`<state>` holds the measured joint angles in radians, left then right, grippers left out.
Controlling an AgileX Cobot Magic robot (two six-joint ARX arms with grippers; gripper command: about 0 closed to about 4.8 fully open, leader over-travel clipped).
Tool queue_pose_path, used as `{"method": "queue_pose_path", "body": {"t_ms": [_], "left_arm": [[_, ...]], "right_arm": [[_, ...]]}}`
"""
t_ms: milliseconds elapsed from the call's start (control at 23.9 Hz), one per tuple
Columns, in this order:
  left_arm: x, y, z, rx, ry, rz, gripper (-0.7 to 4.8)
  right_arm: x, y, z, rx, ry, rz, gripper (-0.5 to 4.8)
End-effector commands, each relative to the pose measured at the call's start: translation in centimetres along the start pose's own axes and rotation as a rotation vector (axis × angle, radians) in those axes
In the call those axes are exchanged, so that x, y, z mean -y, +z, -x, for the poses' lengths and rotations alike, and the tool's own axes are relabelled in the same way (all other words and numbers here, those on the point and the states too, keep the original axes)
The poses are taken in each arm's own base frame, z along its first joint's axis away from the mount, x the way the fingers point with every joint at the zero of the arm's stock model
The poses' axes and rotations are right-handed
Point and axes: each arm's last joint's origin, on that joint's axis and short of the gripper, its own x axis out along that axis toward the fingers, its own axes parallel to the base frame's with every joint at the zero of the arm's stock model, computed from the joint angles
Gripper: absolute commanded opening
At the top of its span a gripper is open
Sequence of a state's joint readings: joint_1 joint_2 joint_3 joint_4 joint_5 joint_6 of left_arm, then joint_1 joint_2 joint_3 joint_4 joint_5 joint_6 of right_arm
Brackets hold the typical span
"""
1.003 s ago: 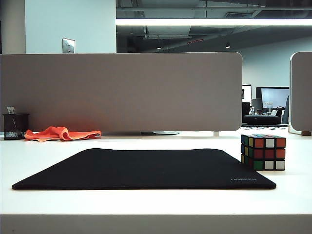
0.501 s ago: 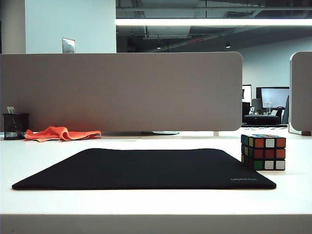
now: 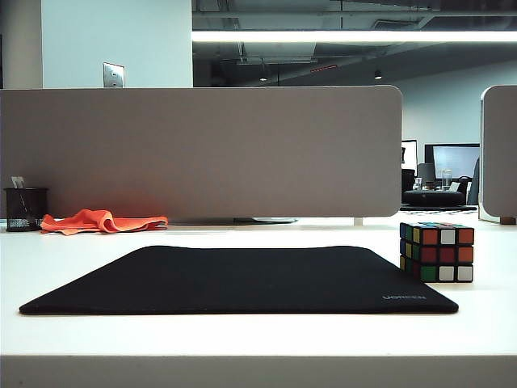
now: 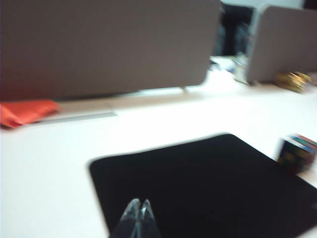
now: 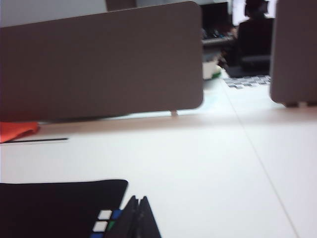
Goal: Pick up the cube on the right side of the mouse pad, then place it in the center of the mouse pad.
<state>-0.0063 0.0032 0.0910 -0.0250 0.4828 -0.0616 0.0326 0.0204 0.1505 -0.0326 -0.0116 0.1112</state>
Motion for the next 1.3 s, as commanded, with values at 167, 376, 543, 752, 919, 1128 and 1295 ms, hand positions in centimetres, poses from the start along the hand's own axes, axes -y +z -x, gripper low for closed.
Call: {"method": "queue_pose_path", "body": {"t_ms": [167, 376, 543, 752, 919, 1128, 1295], "left_arm": [[1.1, 2.0, 0.6, -0.056, -0.105, 0.051, -0.06], [1.0, 4.6, 0.3, -0.102, -0.069, 0.07, -0.06], [0.3, 7.0, -1.6, -0.18, -0.057, 0.104, -0.06], [-0.6, 8.1, -5.1, -0.31, -0.099, 0.141, -0.06], [-0.5, 8.5, -7.3, -0.372, -0.179, 0.143, -0.05], [0.2, 8.8, -9.9, -0.419, -0.248, 0.124, 1.38], [0.4, 9.0, -10.9, -0.403, -0.278, 0.107, 1.57]], "right_arm": [[-0.5, 5.2, 0.0, -0.138, -0.032, 0.003, -0.03], [-1.1, 10.4, -1.7, -0.225, -0.039, 0.033, -0.03], [-1.4, 12.9, -3.9, -0.368, -0.051, 0.036, -0.03], [-1.9, 13.9, -6.4, -0.525, -0.02, 0.072, -0.03], [-2.4, 13.1, -7.9, -0.646, 0.076, 0.032, 0.04], [-2.6, 11.0, -10.7, -0.772, 0.153, -0.009, 4.79], [-2.5, 8.8, -13.2, -0.876, 0.133, -0.037, 4.79]]}}
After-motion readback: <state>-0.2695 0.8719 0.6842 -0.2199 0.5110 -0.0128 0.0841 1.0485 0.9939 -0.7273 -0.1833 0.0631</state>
